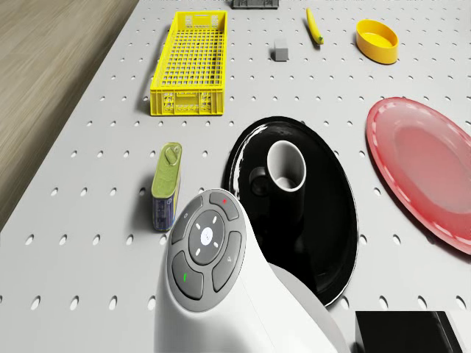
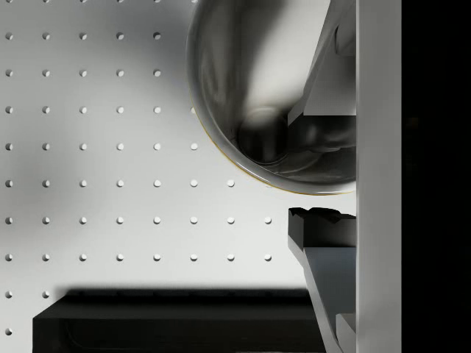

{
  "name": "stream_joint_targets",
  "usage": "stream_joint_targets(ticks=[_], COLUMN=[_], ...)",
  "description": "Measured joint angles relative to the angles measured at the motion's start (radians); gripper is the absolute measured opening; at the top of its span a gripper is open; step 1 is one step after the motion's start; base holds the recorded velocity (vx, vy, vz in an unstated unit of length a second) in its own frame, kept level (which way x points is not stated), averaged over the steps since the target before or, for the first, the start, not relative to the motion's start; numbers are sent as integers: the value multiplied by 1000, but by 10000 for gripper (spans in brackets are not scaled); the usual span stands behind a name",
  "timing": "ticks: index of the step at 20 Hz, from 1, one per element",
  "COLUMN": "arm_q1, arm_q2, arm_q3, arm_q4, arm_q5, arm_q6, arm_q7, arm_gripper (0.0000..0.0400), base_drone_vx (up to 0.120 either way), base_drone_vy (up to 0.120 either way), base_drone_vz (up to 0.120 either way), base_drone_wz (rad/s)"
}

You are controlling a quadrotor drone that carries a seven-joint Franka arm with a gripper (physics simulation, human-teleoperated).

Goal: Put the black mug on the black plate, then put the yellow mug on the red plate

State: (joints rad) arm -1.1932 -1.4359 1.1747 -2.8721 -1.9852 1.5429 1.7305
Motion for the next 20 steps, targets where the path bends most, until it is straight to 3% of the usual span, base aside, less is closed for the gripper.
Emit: stream_joint_targets(ticks=[20], arm_q1=[-2], arm_q2=[-4], arm_q3=[1], arm_q4=[0], arm_q5=[2], arm_q6=[4], arm_q7=[1], arm_gripper=[110], base_drone_vx=[120], base_drone_vy=[-120], base_drone_vz=[0], base_drone_wz=[0])
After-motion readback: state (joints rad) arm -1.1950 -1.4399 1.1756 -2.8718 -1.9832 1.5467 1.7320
